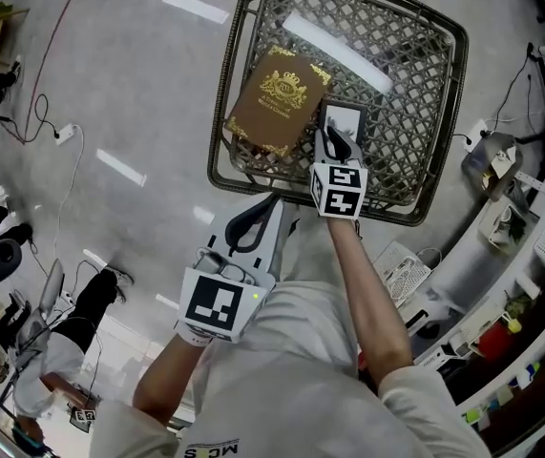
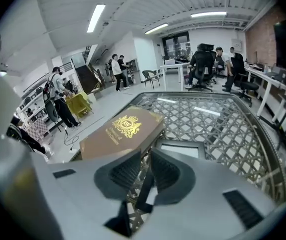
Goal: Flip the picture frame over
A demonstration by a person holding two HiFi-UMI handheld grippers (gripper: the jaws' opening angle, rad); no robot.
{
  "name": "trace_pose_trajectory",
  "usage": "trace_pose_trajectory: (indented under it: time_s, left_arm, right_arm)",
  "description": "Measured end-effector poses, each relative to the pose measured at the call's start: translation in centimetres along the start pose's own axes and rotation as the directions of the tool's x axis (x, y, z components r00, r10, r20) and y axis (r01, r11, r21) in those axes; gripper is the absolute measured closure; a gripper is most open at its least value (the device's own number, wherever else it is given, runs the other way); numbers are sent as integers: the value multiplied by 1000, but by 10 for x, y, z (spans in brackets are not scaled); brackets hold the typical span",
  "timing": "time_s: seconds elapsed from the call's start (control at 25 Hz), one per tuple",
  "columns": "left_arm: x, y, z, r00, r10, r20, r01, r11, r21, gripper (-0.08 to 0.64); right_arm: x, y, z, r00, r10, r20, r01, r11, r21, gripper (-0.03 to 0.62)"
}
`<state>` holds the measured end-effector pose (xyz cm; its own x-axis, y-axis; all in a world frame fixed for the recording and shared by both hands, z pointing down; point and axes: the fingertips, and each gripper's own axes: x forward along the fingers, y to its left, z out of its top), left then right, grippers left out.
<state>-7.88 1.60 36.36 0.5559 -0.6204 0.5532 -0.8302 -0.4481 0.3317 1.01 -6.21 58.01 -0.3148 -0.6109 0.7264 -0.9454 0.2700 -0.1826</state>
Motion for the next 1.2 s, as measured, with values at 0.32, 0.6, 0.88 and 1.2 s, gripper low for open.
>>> trace_pose_trajectory:
  time_s: [0.32,0.6,0.88,1.2]
  left_arm:
    - [2,1,-4,1000,8,0,-8,999,-34,535]
    - [2,3,-9,1000,17,-9,-17,999,-42,535]
    - [-1,3,-15,1000,21,-17,-22,999,-35,535]
    - [-3,7,-19,999,35,-16,-35,999,-18,535]
  right_arm:
    - [21,-6,-17,998,-26,-51,28,999,42,512]
    - [32,-11,-25,995,-44,-89,51,996,73,508]
    - [34,-12,-29,993,-53,-106,65,992,111,506]
    - [37,-9,-32,992,-60,-110,72,991,108,494]
